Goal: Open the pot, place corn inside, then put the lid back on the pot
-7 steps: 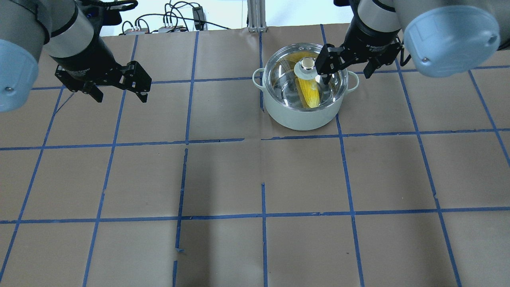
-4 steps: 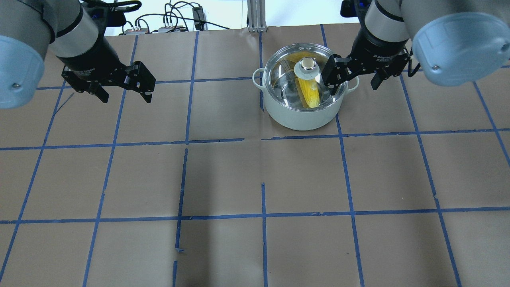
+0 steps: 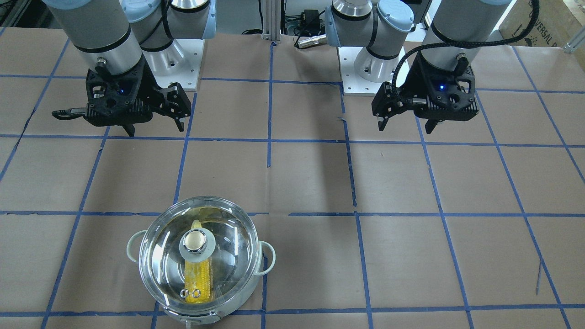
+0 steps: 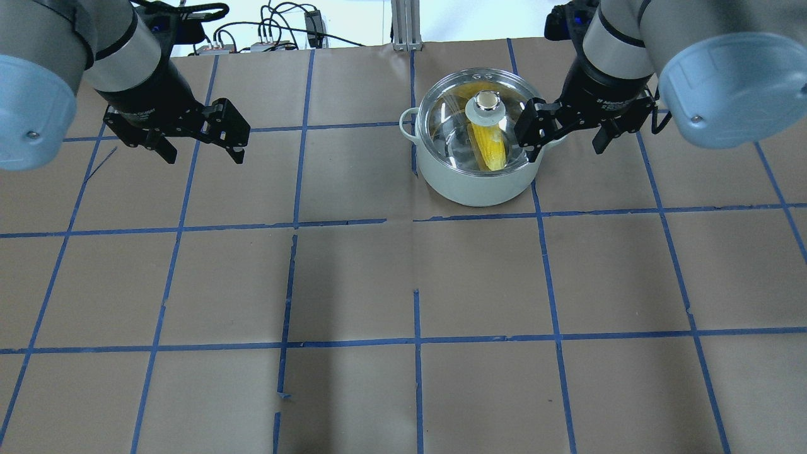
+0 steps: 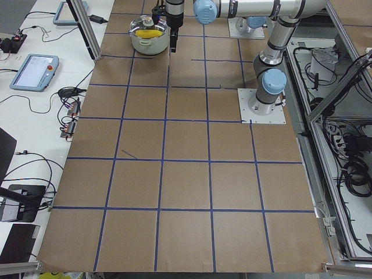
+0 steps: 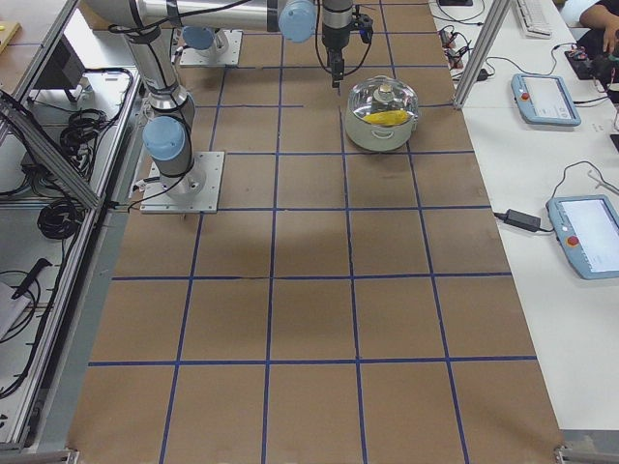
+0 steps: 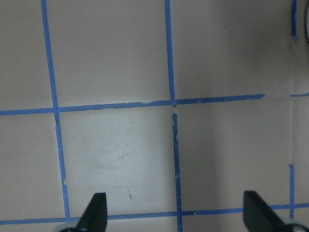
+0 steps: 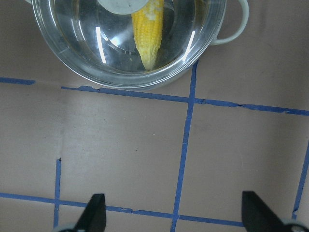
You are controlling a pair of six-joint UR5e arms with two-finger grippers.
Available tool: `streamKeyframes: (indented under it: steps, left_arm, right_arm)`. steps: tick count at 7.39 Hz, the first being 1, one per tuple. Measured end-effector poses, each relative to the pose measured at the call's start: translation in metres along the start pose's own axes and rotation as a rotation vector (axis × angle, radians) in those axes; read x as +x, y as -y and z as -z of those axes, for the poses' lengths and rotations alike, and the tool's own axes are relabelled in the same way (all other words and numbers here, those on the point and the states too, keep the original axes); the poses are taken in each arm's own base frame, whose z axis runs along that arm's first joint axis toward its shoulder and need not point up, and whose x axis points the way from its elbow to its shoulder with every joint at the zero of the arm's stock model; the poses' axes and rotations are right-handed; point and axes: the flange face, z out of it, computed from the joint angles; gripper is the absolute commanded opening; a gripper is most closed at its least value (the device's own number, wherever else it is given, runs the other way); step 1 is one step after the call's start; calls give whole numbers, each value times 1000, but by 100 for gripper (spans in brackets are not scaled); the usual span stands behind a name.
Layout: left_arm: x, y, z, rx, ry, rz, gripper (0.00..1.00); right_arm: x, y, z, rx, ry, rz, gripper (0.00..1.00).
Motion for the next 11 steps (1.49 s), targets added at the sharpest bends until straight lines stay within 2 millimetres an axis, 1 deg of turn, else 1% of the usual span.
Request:
streamKeyframes:
  steps: [5,9,11]
  left_arm:
    - [3,-10,5,6,7,-3,100]
    - [3,-11,5,5,7,-6,100]
    - [3,-12,6,2,6,-7,100]
  right_arm:
    - [-2,-4,0,-22,-4,6,100]
    - [-5,-4,1,-16,4,8,100]
    - [-6,-2,-2,-18,10,9,100]
